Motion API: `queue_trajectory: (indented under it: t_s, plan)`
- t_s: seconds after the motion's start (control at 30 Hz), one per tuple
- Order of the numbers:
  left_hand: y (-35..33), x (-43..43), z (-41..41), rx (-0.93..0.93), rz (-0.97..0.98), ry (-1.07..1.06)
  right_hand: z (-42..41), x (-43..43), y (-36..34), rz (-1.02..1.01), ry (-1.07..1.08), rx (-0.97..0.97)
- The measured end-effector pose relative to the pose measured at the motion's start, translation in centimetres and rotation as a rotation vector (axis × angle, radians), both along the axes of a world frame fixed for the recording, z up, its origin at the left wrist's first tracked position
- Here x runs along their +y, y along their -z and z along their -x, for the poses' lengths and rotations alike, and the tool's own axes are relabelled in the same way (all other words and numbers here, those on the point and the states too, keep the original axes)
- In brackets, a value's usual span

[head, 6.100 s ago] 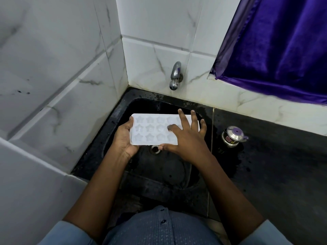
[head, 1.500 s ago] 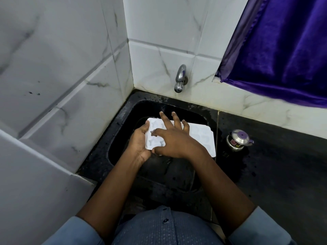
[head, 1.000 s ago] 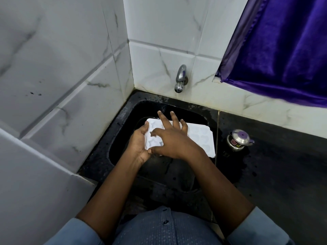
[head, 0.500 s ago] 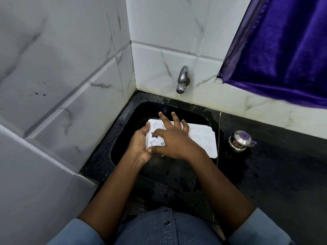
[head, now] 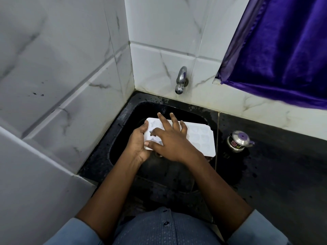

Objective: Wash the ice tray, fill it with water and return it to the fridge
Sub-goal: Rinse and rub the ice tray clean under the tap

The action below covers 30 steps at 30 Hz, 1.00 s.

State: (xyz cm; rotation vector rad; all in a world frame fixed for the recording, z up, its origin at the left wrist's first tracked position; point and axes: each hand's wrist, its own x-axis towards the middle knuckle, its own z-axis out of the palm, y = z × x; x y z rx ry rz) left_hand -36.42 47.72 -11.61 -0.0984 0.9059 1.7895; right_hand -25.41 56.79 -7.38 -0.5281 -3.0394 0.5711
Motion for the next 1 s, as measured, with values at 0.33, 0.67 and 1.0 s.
queue_trajectory:
  t_s: [0.33, 0.67, 1.0]
  plan:
    - [-0.3, -0.3, 0.4, -0.069, -0.017, 0.018, -1.2, -0.1, -0.2, 0.007, -0.083, 0.073]
    - [-0.5, -0.2, 0.7, -0.056, 0.056, 0.018, -0.6, -0.7, 0.5, -0.032, -0.101, -0.026]
    - [-0.6, -0.2, 1.1, 0.008, 0.102, -0.022, 0.1, -1.2, -0.5, -0.022, -0.074, -0.030]
